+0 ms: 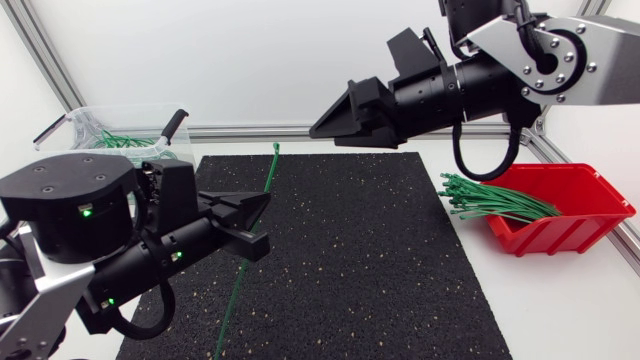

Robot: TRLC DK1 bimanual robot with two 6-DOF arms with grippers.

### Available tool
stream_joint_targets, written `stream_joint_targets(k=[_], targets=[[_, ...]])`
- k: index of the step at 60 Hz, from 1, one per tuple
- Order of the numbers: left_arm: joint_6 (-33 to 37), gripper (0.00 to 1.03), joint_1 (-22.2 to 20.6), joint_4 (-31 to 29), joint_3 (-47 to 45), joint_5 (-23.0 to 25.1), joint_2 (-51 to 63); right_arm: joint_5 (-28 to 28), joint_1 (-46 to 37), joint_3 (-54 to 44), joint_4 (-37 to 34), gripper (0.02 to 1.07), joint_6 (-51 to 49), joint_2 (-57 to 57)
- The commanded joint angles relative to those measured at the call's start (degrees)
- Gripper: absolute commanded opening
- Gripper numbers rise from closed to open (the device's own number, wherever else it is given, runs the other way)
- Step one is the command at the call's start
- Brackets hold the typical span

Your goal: Take a green cable tie from the red box, thread the tail through the head to close it, then place it in the transparent bin on the left.

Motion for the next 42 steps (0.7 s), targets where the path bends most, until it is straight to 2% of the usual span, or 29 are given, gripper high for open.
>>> stream_joint_targets(k=[1, 7, 18, 29, 33, 34, 37, 42], targets=[[-0.7, 0.04, 0.4, -0.1, -1.3, 3.1, -1.3, -5.6, -2.1, -2.2, 1.9, 0.89, -4.6, 2.6], [-2.6, 0.04, 0.3, -2.3, 0.0, 5.7, -2.9, -10.9, -2.8, -2.3, 2.6, 0.9, -8.5, 4.9], [-5.0, 0.04, -0.7, -6.2, 1.9, 9.1, -5.6, -14.6, -1.6, -3.4, 1.9, 0.89, -16.4, 4.9], [-6.2, 0.04, -0.9, -6.2, 2.8, 10.1, -6.7, -18.7, -0.5, -4.3, 1.7, 0.88, -20.9, 5.3], [-6.5, 0.04, -1.0, -6.1, 3.3, 10.3, -6.9, -20.2, -0.2, -4.9, 1.7, 0.76, -22.4, 5.3], [-6.8, 0.04, -1.0, -6.1, 3.5, 10.5, -6.9, -21.0, 0.0, -5.1, 1.8, 0.68, -22.7, 5.3], [-7.2, 0.04, -1.0, -6.2, 4.1, 11.0, -6.8, -21.9, 0.5, -5.7, 2.4, 0.55, -22.8, 5.1], [-7.4, 0.04, -1.3, -6.5, 4.8, 11.4, -6.5, -23.8, 1.1, -6.5, 2.8, 0.47, -23.3, 4.7]])
